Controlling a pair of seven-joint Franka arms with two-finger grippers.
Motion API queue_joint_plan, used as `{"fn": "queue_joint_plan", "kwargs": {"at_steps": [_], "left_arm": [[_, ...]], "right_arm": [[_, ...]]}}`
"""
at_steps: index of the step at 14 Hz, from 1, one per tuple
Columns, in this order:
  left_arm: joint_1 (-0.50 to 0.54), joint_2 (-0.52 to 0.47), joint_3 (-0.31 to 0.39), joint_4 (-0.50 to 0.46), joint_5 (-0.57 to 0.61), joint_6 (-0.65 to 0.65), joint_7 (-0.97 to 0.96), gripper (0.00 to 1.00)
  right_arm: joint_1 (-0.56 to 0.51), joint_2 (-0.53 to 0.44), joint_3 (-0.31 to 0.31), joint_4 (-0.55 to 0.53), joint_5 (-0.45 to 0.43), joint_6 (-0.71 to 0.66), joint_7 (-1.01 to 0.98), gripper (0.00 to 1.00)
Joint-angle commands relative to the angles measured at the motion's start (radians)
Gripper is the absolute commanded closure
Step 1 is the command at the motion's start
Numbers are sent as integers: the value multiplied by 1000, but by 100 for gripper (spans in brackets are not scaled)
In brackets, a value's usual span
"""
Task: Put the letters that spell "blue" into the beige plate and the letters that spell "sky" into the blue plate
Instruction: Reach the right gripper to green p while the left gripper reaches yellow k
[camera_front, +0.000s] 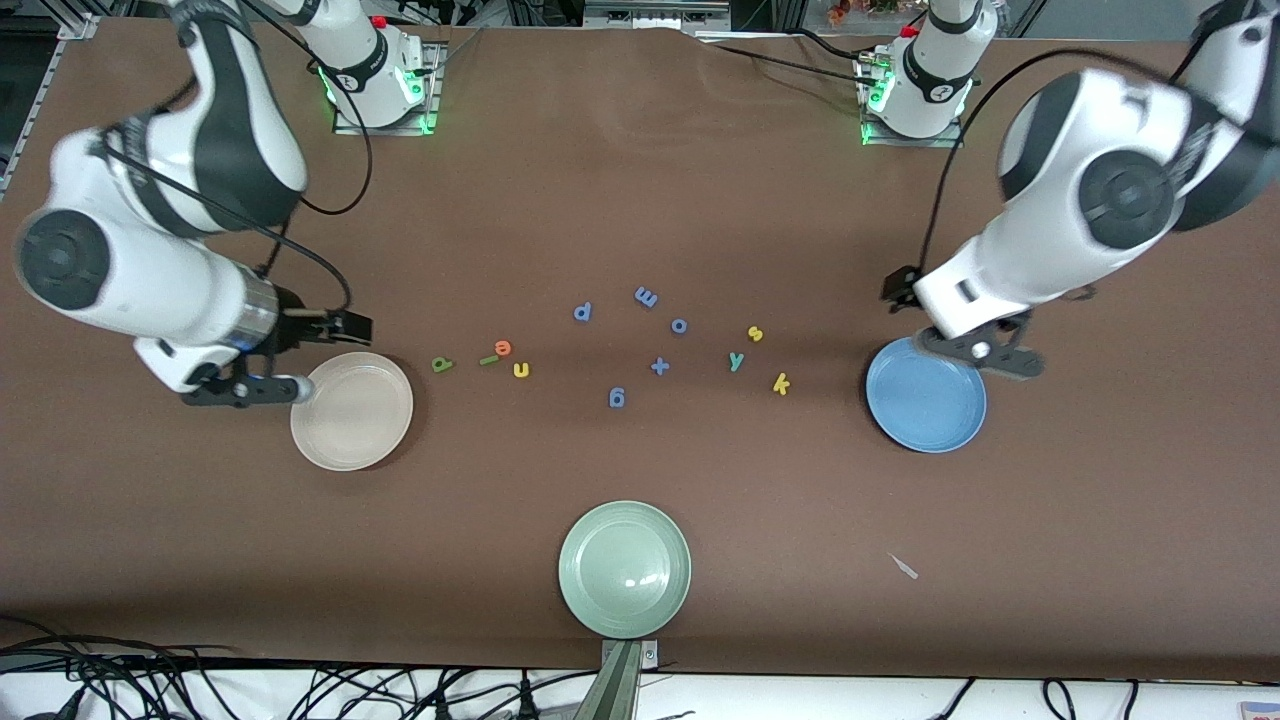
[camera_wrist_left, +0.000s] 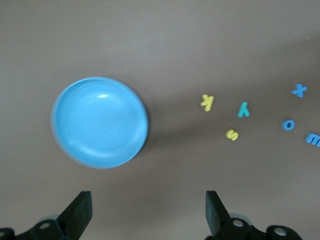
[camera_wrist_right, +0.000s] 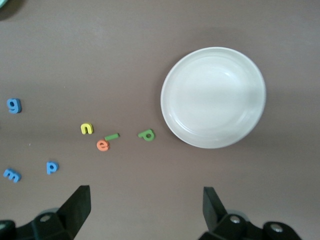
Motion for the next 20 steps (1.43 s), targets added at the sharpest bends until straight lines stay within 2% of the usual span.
{"fn": "queue_joint_plan", "kwargs": {"at_steps": [1, 3, 7, 10, 13, 17, 19, 20], "left_arm": [[-44, 97, 3, 42, -9, 65, 44, 0], [-70, 170, 3, 41, -22, 145, 135, 0], [-171, 256, 5, 9, -3, 284, 159, 0], [-176, 307, 3, -56, 75, 447, 160, 0], [-175, 329, 5, -168, 109, 617, 159, 0], [-164, 375, 5, -183, 149, 671, 159, 1], [-161, 387, 6, -182, 151, 681, 159, 10], [-162, 390, 6, -179, 157, 681, 159, 26]], "right_arm": [[15, 63, -5, 7, 6, 57, 45, 1], [41, 105, -5, -8, -2, 113, 82, 1], [45, 169, -5, -56, 7, 237, 178, 1], [48, 209, -4, -86, 7, 321, 247, 1], [52, 211, -4, -128, 16, 369, 313, 1], [52, 218, -1, -206, 20, 438, 427, 1], [52, 212, 19, -243, 20, 453, 486, 1], [52, 212, 21, -264, 20, 478, 519, 1]]}}
